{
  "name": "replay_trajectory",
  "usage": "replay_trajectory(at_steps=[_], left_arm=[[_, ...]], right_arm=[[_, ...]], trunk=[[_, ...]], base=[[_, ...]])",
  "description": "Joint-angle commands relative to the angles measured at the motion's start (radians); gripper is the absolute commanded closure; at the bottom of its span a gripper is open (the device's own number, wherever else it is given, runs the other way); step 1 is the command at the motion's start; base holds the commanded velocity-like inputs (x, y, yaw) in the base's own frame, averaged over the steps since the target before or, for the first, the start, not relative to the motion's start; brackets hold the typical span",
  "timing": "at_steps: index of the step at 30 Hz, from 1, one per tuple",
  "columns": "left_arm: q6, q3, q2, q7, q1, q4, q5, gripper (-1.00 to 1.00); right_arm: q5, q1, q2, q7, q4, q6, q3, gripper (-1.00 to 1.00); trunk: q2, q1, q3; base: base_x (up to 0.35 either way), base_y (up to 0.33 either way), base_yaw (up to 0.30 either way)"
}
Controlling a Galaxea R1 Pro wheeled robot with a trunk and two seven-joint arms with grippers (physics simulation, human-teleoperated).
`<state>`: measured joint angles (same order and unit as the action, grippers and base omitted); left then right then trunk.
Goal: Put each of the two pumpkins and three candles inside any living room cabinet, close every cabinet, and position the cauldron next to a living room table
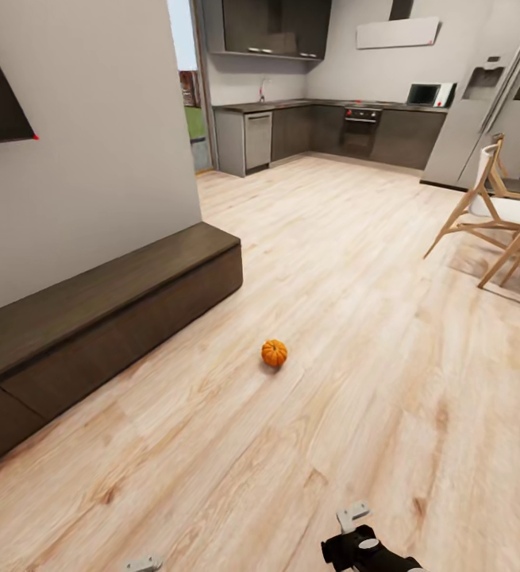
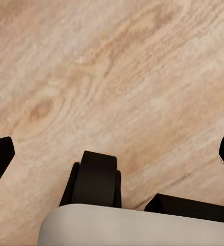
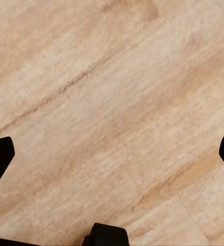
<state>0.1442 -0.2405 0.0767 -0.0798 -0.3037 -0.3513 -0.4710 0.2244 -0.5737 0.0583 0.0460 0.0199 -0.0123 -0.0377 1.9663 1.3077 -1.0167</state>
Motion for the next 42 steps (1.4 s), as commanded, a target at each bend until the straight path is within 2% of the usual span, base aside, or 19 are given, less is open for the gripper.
replay_trajectory(at_steps=[1,21,42], left_arm=[[0.000,0.000,0.000,0.000,0.000,0.000,0.000,-1.00],[0.000,0.000,0.000,0.000,0.000,0.001,0.000,-1.00],[0.000,0.001,0.000,0.000,0.000,0.001,-0.001,-1.00]], right_arm=[[-0.002,0.000,0.000,0.000,0.000,0.000,0.000,-1.00],[-0.005,0.000,0.000,0.000,0.000,0.000,0.001,-1.00],[0.004,0.000,0.000,0.000,0.000,0.000,0.001,-1.00]], trunk=[[0.000,0.000,0.000],[0.000,0.000,-0.006],[0.000,0.000,0.012]], base=[[0.248,0.000,0.288],[0.216,0.000,0.288],[0.145,-0.026,0.257]])
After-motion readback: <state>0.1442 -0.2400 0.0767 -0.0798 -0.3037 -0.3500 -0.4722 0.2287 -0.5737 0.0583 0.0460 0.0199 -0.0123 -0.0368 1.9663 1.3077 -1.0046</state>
